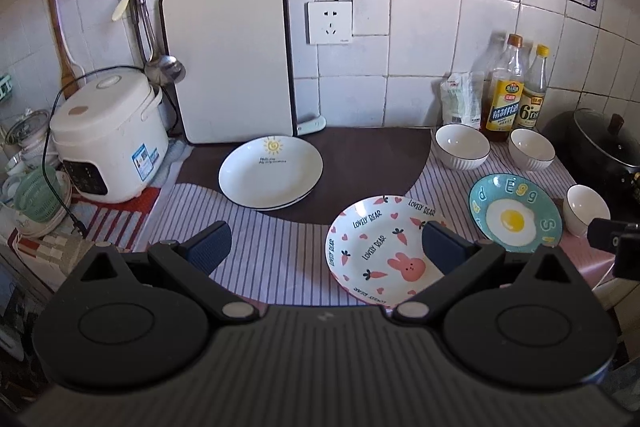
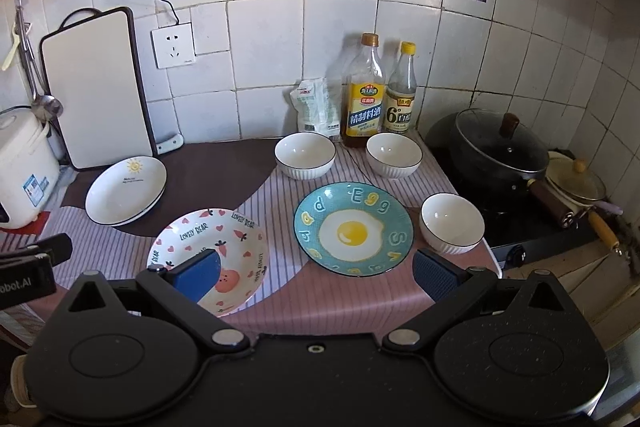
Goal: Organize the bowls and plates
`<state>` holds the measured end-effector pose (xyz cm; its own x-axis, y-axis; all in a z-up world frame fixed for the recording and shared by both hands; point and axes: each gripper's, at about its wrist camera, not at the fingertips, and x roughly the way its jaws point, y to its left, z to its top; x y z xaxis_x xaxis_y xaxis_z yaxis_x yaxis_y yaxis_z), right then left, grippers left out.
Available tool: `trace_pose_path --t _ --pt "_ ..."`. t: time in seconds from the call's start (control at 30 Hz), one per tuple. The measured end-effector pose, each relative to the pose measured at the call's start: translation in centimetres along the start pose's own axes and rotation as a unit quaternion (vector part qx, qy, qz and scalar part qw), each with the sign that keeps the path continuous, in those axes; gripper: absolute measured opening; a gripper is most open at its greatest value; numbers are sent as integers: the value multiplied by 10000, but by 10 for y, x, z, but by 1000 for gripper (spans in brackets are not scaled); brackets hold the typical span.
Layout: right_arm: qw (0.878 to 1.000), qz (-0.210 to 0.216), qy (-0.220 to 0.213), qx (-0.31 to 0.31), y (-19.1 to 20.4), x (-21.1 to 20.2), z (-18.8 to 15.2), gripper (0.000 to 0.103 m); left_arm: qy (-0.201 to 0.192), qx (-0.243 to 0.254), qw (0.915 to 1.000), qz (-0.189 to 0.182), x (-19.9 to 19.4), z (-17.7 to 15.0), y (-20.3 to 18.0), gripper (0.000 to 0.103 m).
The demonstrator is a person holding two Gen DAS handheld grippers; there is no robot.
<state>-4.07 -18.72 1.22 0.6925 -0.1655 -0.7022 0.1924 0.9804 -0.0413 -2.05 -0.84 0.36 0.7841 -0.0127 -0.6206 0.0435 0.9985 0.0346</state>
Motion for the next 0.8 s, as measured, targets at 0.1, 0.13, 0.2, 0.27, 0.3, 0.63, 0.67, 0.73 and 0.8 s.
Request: trace_pose_path --t 0.1,0.13,0.2,0.27,0.3,0.63,0.67,0.73,0.8 --pt "10000 -72 -19 -59 3 -1 -2 103 -58 44 10000 -20 -2 -1 -1 103" --pt "9999 -77 -23 -64 3 -1 -2 103 -78 49 10000 -24 -2 -1 -1 103" --pt "10000 -47 -33 -51 3 -2 -3 103 -106 55 9999 -30 -2 -3 -1 103" --pt "10000 -37 -34 -66 4 -2 -3 103 -98 59 9999 -24 -3 -4 -2 103" --pt "9999 -56 -42 -80 5 -2 -4 103 -99 58 9999 -20 -3 -4 -2 103" --pt "9999 51 -49 -104 10 1 -10 103 -12 -36 10000 -20 2 -8 3 103" --pt "9999 62 -43 -104 11 1 -11 103 -16 -29 10000 14 2 -9 3 103" --pt "9999 122 -25 -97 11 2 -13 103 28 -7 10000 56 4 -12 3 103" --pt "9998 143 -18 -102 12 2 -14 103 113 0 9999 27 7 -14 5 103"
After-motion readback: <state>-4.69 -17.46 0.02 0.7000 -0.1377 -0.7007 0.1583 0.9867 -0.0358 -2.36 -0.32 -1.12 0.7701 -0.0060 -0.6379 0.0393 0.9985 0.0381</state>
